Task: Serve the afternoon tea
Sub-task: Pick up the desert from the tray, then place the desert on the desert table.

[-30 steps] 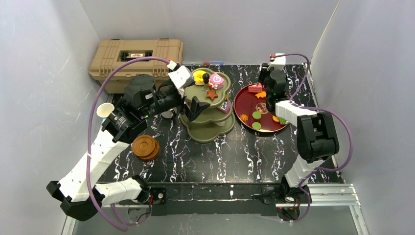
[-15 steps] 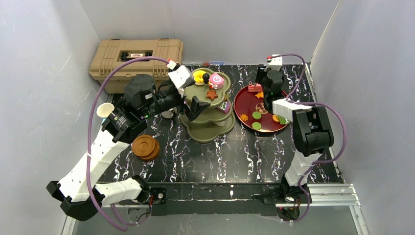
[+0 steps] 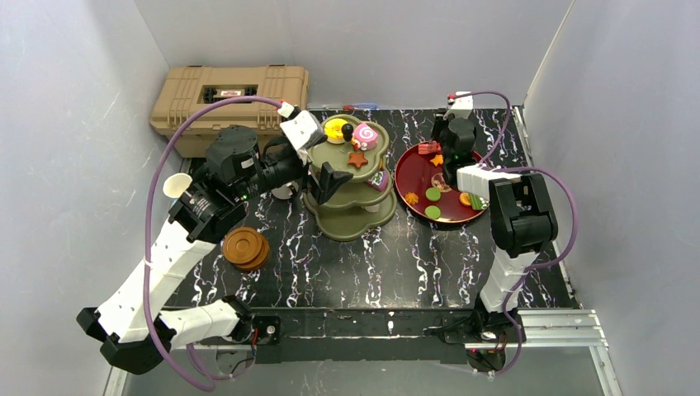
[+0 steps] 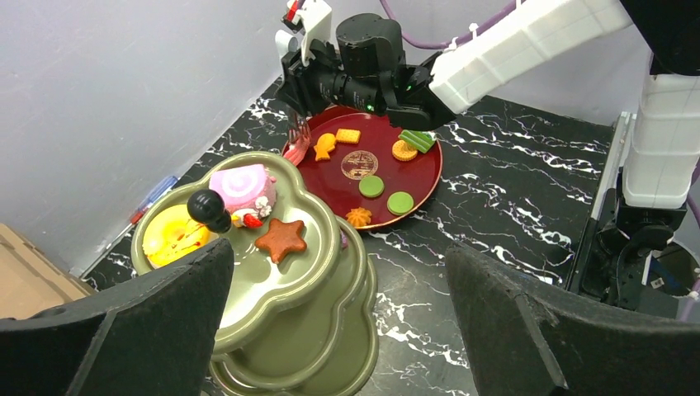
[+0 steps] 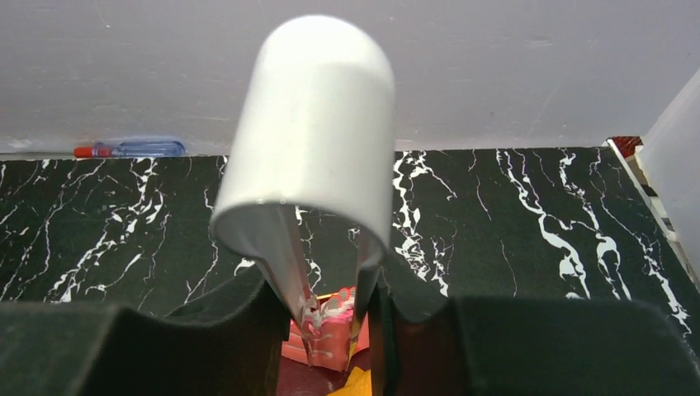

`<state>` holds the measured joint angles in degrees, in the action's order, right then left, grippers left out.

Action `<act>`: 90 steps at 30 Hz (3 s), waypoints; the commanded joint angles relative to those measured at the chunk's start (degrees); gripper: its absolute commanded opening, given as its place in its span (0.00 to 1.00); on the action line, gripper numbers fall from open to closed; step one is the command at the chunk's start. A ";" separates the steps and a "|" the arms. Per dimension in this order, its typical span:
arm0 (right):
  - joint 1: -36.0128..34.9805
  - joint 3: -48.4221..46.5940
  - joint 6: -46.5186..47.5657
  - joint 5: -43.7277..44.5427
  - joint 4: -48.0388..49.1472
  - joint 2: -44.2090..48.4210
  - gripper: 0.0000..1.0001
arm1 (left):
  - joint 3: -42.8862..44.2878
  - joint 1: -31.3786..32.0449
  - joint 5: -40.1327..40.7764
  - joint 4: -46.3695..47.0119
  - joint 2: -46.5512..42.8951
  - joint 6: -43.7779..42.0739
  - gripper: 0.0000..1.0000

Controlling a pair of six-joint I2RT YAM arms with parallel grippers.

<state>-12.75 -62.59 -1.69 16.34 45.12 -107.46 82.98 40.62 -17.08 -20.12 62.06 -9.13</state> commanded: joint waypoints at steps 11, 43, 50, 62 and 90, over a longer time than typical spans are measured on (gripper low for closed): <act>0.26 1.02 1.54 -0.74 4.82 3.55 0.01 | 0.60 -0.37 0.12 0.78 -1.41 0.08 0.98; -12.20 11.43 -3.99 -8.19 -34.54 62.68 0.01 | 0.68 -0.38 0.62 0.98 -1.38 0.83 0.98; -12.30 9.43 -10.58 -14.15 -40.02 65.47 0.01 | 0.14 -0.37 1.39 1.84 -0.89 0.28 0.98; -16.68 16.99 -18.41 -14.39 -27.94 64.77 0.01 | 1.57 -0.37 1.26 1.05 -0.48 0.15 0.98; -41.16 31.74 -7.90 11.80 1.18 60.98 0.01 | 4.50 -0.43 0.56 -0.96 0.30 0.45 0.98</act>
<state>-52.77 -31.79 -10.63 22.83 32.29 -47.29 85.01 40.56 -16.05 -20.45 62.59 -8.75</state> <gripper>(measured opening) 0.413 0.981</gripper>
